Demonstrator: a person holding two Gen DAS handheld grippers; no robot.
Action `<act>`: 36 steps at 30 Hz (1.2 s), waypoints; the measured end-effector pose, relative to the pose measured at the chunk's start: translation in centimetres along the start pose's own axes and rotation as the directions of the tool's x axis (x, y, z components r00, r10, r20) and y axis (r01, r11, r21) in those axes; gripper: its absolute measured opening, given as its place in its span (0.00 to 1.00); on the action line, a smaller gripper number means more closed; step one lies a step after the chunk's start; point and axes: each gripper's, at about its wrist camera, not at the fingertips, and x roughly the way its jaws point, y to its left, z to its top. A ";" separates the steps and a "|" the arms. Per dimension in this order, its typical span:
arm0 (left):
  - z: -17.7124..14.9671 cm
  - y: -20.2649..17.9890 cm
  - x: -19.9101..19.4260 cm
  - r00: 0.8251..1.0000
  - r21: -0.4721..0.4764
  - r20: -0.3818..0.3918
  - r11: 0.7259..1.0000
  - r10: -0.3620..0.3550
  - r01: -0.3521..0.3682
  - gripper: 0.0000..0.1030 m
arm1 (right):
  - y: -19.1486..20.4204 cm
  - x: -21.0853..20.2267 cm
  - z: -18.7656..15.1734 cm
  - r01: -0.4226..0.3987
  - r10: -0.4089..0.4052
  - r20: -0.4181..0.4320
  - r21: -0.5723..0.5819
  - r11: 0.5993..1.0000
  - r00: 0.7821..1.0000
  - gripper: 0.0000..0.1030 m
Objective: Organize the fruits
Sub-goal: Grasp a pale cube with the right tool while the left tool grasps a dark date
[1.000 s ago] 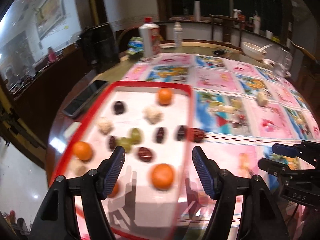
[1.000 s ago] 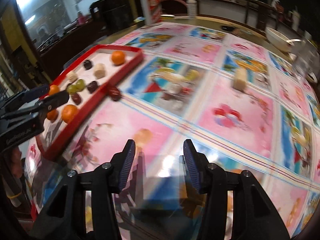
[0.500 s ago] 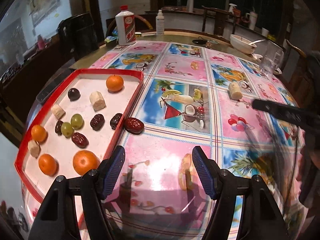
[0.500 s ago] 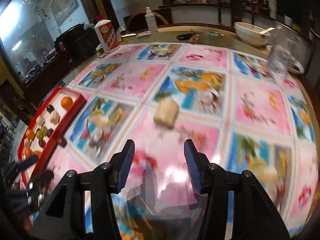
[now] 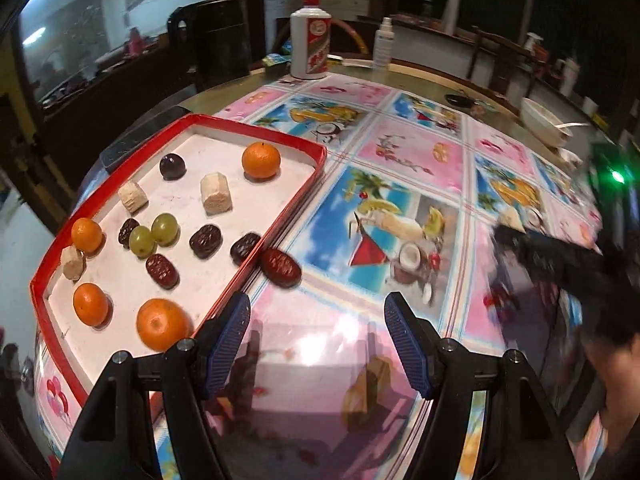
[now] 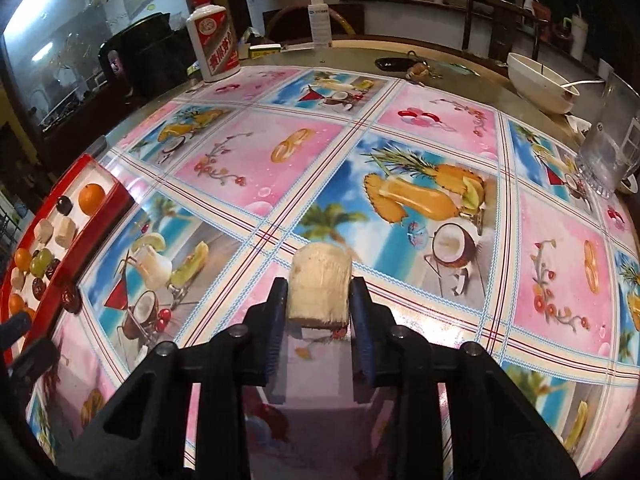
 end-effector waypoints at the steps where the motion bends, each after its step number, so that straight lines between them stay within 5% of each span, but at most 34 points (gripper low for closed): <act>1: 0.3 -0.3 0.2 1.000 -0.007 0.002 1.000 0.025 -0.025 0.68 | -0.1 0.0 -0.1 -0.009 0.009 -0.001 0.003 1.000 1.000 0.32; 4: 1.4 -1.9 1.4 0.993 -0.044 -0.021 0.992 0.120 -0.121 0.69 | 0.0 0.1 -0.1 -0.007 0.007 0.000 -0.025 1.000 1.000 0.32; 11: 2.6 -2.4 4.2 0.978 -0.152 -0.102 0.969 0.182 -0.197 0.69 | -0.2 0.1 0.1 -0.030 0.029 -0.020 -0.049 0.998 0.999 0.32; 15: 3.0 -0.8 5.5 0.963 -0.255 -0.146 0.932 0.227 -0.259 0.69 | -0.3 0.1 0.1 -0.040 0.039 -0.023 -0.051 0.998 0.999 0.32; 18: 2.7 0.4 6.2 0.958 -0.346 -0.192 0.899 0.213 -0.269 0.69 | -0.4 0.1 0.1 -0.044 0.042 -0.023 -0.053 0.998 0.999 0.32; 30: 3.1 0.2 6.9 0.951 -0.371 -0.216 0.883 0.219 -0.288 0.74 | 0.0 0.1 0.0 -0.019 0.018 -0.017 -0.067 0.998 1.000 0.31; 32: 3.1 0.3 6.7 0.952 -0.368 -0.213 0.885 0.219 -0.286 0.70 | 0.1 0.0 0.0 -0.014 0.013 -0.017 -0.064 0.998 1.000 0.31; 34: 3.1 0.0 6.4 0.964 -0.344 -0.179 0.905 0.197 -0.249 0.45 | 0.1 0.0 -0.1 -0.011 0.010 -0.018 -0.058 0.998 1.000 0.31; 36: 3.2 -0.1 6.3 0.970 -0.331 -0.169 0.917 0.176 -0.224 0.36 | 0.1 0.0 -0.1 -0.007 0.006 -0.022 -0.054 0.999 1.000 0.31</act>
